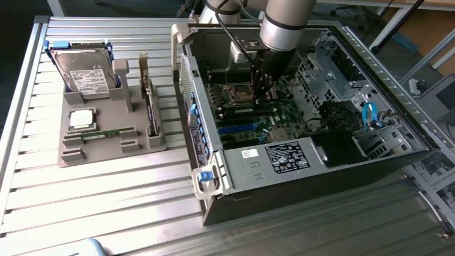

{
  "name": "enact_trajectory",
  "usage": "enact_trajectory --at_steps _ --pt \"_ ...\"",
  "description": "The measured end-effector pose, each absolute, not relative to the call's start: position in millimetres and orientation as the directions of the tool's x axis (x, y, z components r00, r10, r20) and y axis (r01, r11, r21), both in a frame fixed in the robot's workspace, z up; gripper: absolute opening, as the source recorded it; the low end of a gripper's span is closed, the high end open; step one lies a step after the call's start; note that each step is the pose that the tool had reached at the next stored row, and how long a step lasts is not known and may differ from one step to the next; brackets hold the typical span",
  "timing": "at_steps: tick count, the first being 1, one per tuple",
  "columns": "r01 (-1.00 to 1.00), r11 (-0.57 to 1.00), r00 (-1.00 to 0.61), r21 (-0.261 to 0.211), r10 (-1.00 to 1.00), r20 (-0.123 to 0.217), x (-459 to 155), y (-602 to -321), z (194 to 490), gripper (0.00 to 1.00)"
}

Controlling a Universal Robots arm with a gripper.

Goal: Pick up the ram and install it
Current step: 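Insert the ram into the slot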

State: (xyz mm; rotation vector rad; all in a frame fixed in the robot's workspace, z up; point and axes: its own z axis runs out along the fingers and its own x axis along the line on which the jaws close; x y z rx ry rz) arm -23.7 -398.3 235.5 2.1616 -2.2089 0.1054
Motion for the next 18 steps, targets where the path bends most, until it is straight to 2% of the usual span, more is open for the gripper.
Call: enact_trajectory --at_steps 18 --pt "-1.0 0.013 -0.014 -0.015 -0.997 0.081 -28.1 -398.3 233.8 0.12"
